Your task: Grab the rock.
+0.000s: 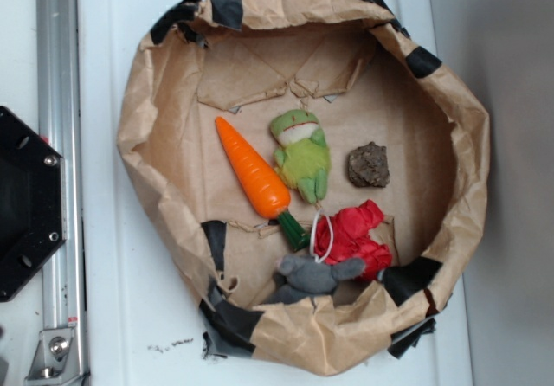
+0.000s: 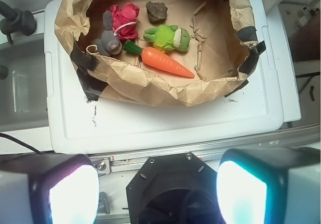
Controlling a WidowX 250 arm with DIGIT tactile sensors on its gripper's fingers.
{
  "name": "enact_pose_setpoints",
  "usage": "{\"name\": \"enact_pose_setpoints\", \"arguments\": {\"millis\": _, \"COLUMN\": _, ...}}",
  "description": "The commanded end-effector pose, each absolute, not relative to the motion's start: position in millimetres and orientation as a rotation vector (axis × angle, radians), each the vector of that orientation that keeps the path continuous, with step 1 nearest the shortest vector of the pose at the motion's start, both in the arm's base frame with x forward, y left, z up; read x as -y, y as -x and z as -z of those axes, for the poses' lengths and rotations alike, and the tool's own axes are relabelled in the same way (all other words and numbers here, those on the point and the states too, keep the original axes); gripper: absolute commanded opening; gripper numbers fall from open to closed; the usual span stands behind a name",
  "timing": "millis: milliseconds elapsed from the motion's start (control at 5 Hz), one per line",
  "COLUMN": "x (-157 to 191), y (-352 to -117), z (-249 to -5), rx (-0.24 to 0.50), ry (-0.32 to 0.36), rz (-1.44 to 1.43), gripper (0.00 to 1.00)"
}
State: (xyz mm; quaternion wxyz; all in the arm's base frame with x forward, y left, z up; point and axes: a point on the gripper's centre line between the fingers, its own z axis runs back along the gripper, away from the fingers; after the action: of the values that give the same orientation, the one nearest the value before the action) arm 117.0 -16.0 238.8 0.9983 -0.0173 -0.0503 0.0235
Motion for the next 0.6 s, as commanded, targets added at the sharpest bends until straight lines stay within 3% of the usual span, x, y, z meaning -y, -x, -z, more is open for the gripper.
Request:
{"name": "enact_pose_setpoints", "arguments": {"millis": 0, "x": 16, "y": -117, "z": -239, "rx": 0.101, "ry": 0.035, "rz": -0.047, "gripper": 1.0}}
{"name": "enact_pose_setpoints", "arguments": {"millis": 200, "x": 25, "y": -150, "z": -214, "rx": 0.201, "ry": 0.153, "rz": 0.151, "gripper": 1.0}}
{"name": "enact_pose_setpoints", "arguments": {"millis": 400, "x": 26, "y": -197, "z": -188, "rx": 0.335, "ry": 0.122, "rz": 0.118, "gripper": 1.0}}
